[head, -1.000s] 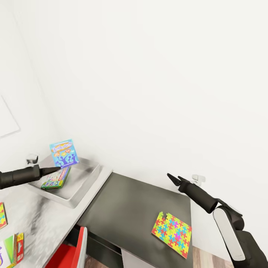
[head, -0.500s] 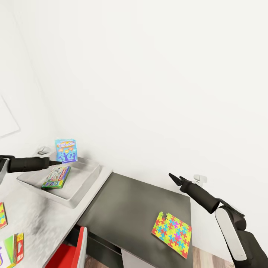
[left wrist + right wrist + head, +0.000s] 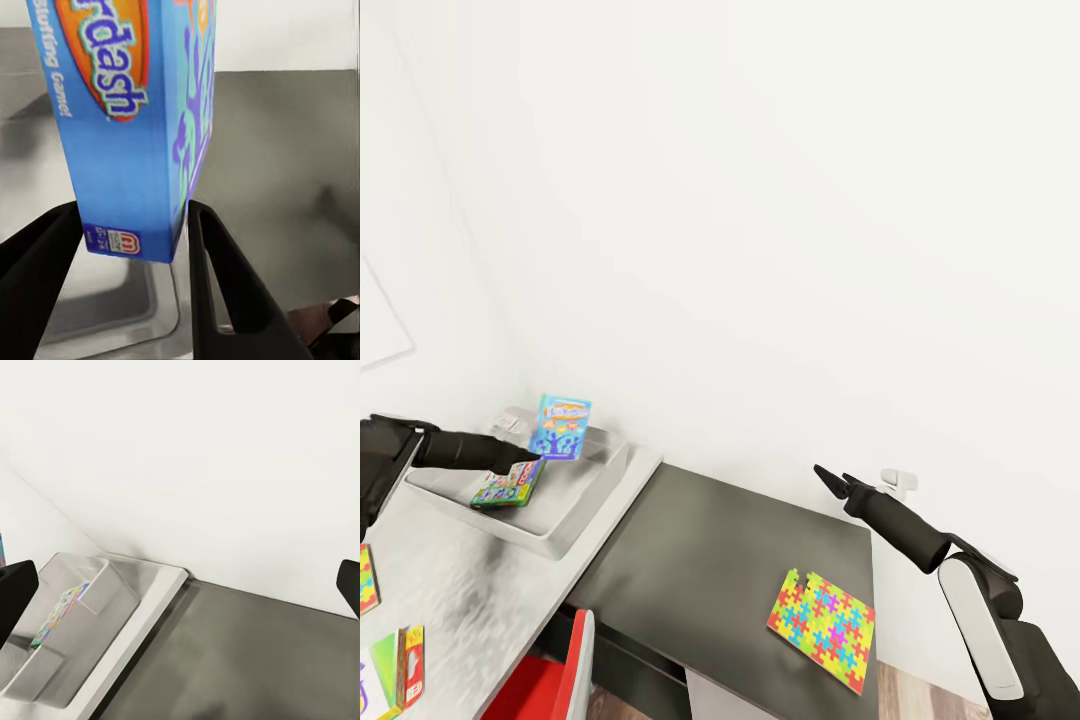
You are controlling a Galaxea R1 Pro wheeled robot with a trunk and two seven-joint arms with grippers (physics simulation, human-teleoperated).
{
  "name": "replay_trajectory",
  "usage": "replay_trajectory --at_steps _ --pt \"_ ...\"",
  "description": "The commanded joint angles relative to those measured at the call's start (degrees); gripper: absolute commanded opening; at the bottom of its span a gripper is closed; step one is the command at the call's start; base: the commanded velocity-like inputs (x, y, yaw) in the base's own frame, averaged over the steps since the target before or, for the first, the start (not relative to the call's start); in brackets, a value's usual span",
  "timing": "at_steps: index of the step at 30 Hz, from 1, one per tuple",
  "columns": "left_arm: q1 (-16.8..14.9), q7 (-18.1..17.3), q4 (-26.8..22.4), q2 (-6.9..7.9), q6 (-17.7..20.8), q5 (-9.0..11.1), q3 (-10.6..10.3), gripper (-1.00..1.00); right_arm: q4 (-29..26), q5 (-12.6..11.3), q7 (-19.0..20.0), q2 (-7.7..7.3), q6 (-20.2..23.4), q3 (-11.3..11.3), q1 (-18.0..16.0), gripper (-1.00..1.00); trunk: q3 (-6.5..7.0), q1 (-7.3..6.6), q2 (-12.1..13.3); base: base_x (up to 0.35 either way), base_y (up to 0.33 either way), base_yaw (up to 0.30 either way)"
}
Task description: Put all the toys in the child's room - the three board games (two on the bed and one on the table), the two jigsaw puzzles on the table, and the tennis ball on the table - inside the toy box on the table in the child's room.
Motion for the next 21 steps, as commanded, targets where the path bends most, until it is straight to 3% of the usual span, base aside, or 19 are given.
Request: replay_trajectory --at_steps 1,9,14,21 --pt "-0.1 -0.9 0.0 0.06 -0.1 -1.0 -0.1 -1.0 -0.1 -0.4 0.1 0.0 0.5 -0.1 -0.1 1.0 -0.12 0.03 -0.1 0.0 0.0 0.0" --pt "-1.0 -1.9 3.5 0.05 -1.8 -7.9 0.4 -1.0 -0.3 -2.0 0.1 0.05 3.7 -1.0 -0.1 1.0 -0.12 0.03 -0.1 0.0 0.0 0.0" --pt "-3.7 -2.0 8.8 -0.18 -4.6 -8.6 0.5 -1.0 -1.1 -2.4 0.2 0.05 4.9 -2.8 0.0 1.0 -0.16 0.03 -0.1 0.0 0.0 0.0" --pt "-4.4 -2.8 10.5 -0.46 -5.6 -8.0 0.5 -1.0 -2.6 -2.4 2.9 0.1 7.0 -3.3 0.9 1.0 -0.57 0.03 -0.1 0.0 0.0 0.0"
